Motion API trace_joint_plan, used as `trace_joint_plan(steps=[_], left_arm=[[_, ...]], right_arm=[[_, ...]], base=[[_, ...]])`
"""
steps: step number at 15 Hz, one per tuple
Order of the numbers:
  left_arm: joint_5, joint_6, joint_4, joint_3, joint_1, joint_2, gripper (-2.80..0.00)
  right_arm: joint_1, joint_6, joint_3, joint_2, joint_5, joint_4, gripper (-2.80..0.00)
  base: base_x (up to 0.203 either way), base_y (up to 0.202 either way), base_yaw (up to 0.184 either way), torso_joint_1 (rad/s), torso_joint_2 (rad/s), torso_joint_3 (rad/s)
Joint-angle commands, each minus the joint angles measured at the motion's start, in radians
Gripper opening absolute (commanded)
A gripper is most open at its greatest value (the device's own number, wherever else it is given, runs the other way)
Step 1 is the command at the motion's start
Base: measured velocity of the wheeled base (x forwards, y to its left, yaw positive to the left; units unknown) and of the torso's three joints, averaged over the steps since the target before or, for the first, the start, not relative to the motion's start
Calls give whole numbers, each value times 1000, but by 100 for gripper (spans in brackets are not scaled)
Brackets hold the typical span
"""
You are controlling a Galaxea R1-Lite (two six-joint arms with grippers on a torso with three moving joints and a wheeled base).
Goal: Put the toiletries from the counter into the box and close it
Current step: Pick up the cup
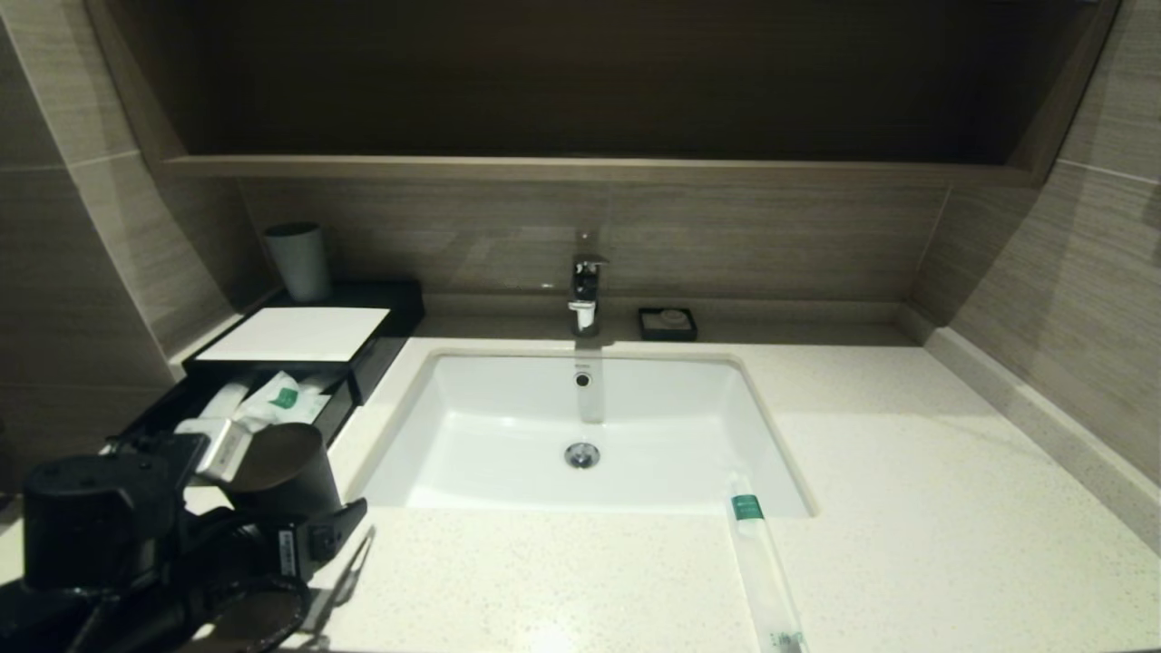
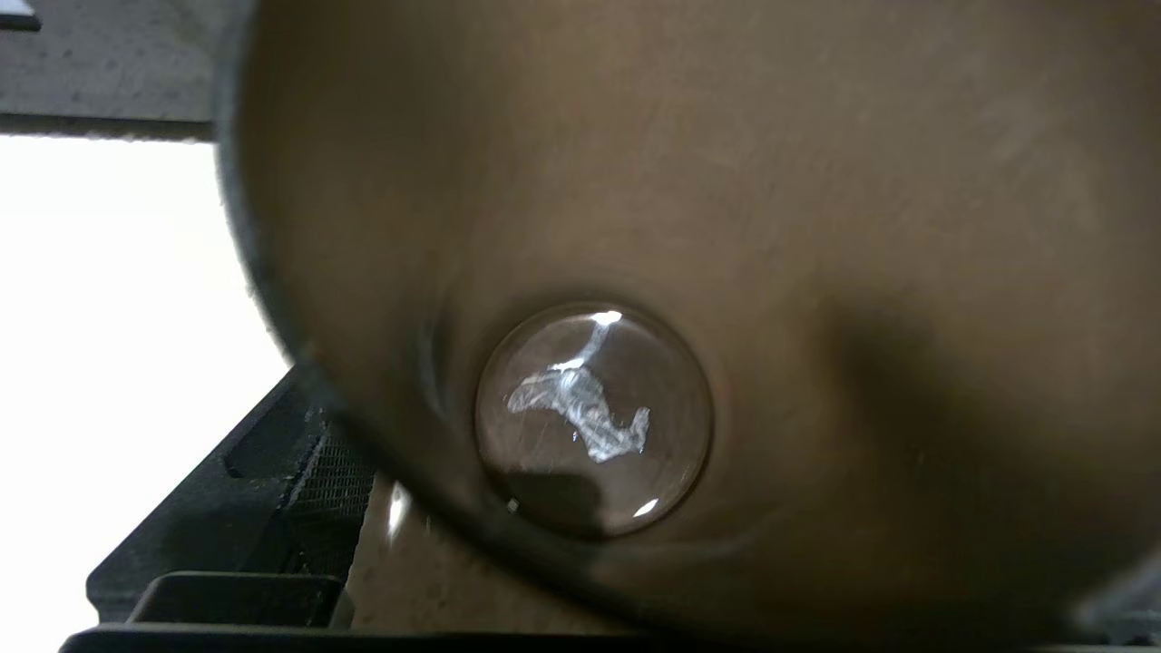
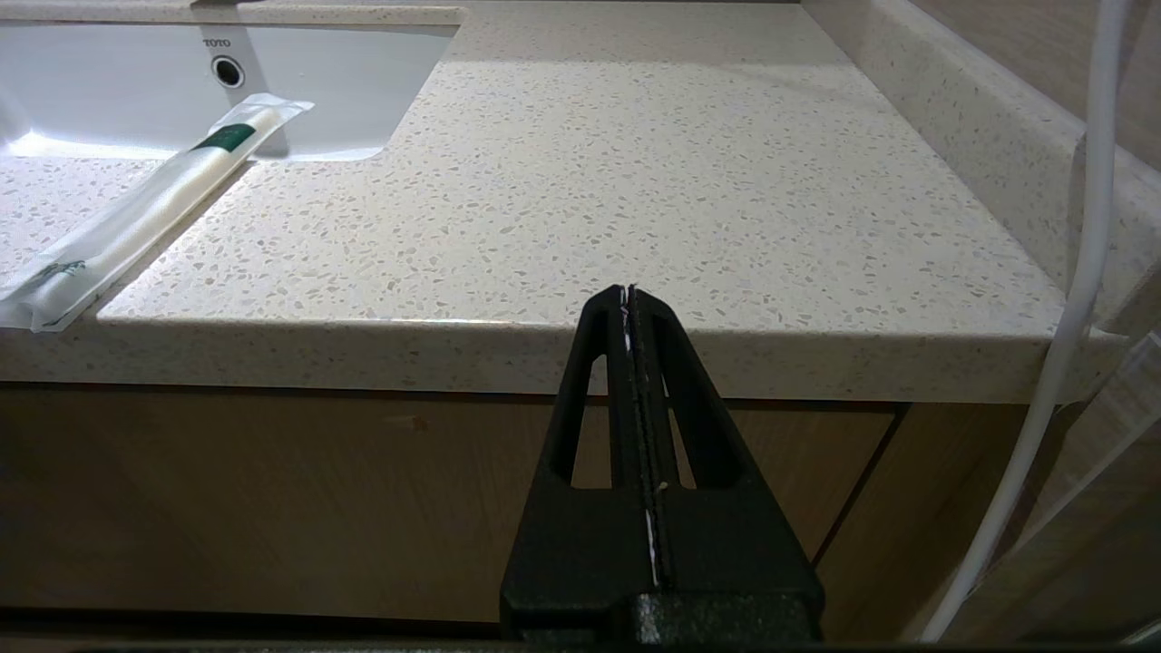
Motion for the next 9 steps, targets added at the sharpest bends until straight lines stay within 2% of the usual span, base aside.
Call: trace_joint_plan(steps=[1, 4, 9], left_arm=[[14, -1, -53, 10, -5, 40, 0], [64, -4, -150, 43, -43, 72, 0], [74, -17, -166, 51, -44, 70, 0]], right_arm=[[0, -1, 0, 0, 0, 0, -280], [0, -1, 0, 0, 0, 0, -280], [0, -1, 0, 0, 0, 0, -280]], base=[[0, 0, 0, 0, 0, 0], [0, 0, 0, 0, 0, 0], [0, 0, 0, 0, 0, 0]])
